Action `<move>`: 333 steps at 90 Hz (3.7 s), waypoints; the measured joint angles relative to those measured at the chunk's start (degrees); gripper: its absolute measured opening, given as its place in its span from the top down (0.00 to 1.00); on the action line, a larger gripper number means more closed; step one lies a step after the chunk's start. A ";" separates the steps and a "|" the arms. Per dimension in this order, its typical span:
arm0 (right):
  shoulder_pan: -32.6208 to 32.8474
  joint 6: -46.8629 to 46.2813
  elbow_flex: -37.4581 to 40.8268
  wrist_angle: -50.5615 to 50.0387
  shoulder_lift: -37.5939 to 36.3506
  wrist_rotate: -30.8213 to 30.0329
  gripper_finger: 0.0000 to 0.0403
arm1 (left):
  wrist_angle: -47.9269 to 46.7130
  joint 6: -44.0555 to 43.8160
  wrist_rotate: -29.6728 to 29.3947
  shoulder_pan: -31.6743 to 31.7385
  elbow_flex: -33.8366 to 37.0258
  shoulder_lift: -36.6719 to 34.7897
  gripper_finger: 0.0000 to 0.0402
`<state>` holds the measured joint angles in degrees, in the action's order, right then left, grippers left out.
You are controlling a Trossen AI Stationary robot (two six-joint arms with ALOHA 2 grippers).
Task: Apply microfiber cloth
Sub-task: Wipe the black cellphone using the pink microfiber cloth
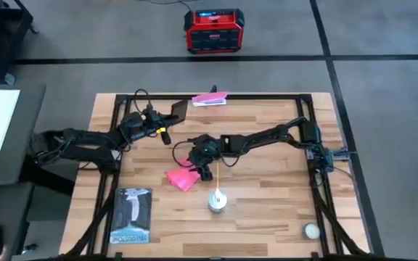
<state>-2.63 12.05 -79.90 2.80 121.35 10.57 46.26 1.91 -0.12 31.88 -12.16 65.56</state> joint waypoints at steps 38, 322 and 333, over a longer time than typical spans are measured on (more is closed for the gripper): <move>-0.03 -0.17 -1.31 0.73 3.65 -0.59 0.51 | -0.53 -0.44 2.35 0.13 0.02 0.02 0.99; -7.30 3.61 -6.31 -3.03 -8.69 -27.17 1.00 | 3.01 -9.05 11.77 -1.54 -0.04 1.27 0.99; -7.25 1.40 -3.69 -0.22 -8.69 -26.01 1.00 | 3.83 -8.83 11.83 -1.49 -0.04 1.27 0.99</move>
<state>-9.89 13.46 -83.59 2.57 112.66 -15.44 50.09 -6.92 11.71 30.39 -12.21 66.83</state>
